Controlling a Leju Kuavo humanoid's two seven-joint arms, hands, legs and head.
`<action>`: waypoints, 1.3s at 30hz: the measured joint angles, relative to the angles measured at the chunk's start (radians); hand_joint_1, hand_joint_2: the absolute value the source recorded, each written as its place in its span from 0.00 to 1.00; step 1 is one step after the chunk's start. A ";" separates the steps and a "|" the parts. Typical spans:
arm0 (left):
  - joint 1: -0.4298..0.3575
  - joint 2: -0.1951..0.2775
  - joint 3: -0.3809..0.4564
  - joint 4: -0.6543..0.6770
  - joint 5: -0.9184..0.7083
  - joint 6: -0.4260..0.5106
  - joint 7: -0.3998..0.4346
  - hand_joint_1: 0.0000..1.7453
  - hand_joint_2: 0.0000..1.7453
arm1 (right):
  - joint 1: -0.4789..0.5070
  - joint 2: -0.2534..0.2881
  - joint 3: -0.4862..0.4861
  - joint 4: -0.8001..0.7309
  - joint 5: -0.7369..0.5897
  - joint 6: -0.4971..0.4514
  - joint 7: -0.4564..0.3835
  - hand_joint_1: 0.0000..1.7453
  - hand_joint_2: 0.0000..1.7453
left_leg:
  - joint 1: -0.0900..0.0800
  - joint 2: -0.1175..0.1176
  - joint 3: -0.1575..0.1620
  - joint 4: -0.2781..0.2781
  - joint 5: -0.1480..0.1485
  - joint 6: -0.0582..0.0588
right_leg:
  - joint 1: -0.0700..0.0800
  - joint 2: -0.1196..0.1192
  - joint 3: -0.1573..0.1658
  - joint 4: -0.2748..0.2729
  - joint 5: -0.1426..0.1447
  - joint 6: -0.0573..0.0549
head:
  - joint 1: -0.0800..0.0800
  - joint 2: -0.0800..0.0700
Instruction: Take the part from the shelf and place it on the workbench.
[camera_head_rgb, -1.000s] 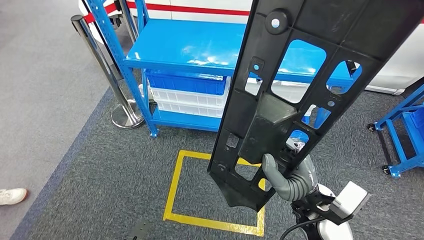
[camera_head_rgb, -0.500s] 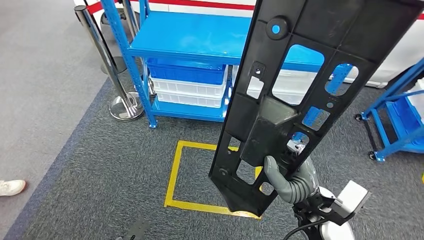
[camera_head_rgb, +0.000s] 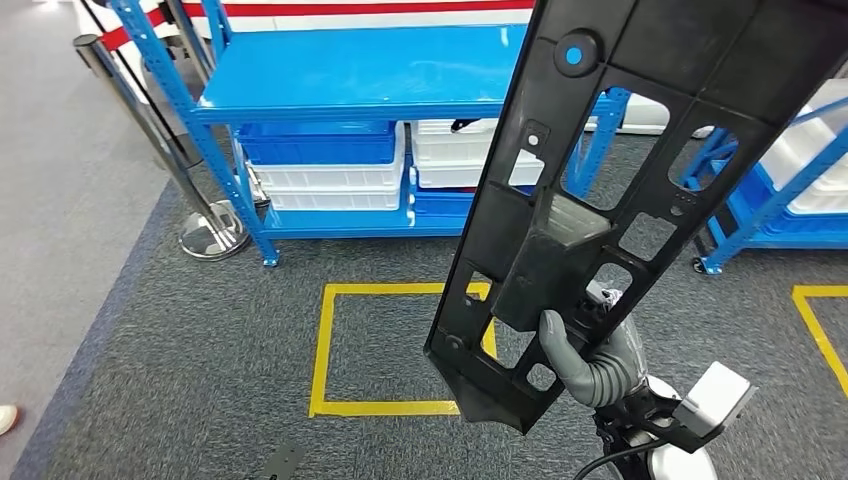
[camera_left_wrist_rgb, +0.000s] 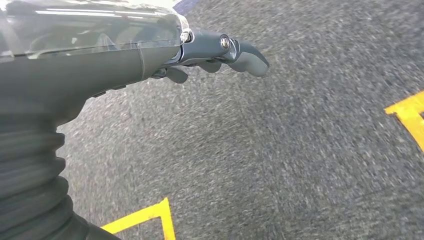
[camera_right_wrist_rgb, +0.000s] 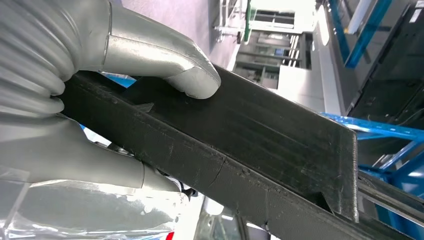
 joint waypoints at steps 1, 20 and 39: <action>0.000 0.000 0.000 0.000 -0.001 0.000 0.000 0.00 1.00 | 0.002 0.000 -0.002 -0.003 0.002 0.000 0.000 1.00 1.00 | 0.000 -0.020 0.041 -0.075 0.031 0.006 | 0.000 0.010 -0.002 0.002 0.002 0.002 | 0.000 0.000; -0.009 -0.005 -0.007 0.000 -0.004 0.001 0.008 0.00 1.00 | 0.051 -0.002 -0.042 -0.086 0.060 0.000 0.006 1.00 1.00 | -0.003 0.094 0.095 -0.222 0.085 0.013 | -0.006 -0.096 0.004 0.018 -0.024 0.041 | 0.001 0.000; 0.005 -0.001 -0.006 0.000 0.016 0.009 -0.004 0.00 1.00 | 0.182 -0.003 -0.168 -0.209 0.075 0.103 -0.028 1.00 1.00 | 0.009 -0.028 0.112 -0.238 0.082 0.030 | -0.007 0.026 -0.042 0.047 -0.015 0.042 | 0.001 0.000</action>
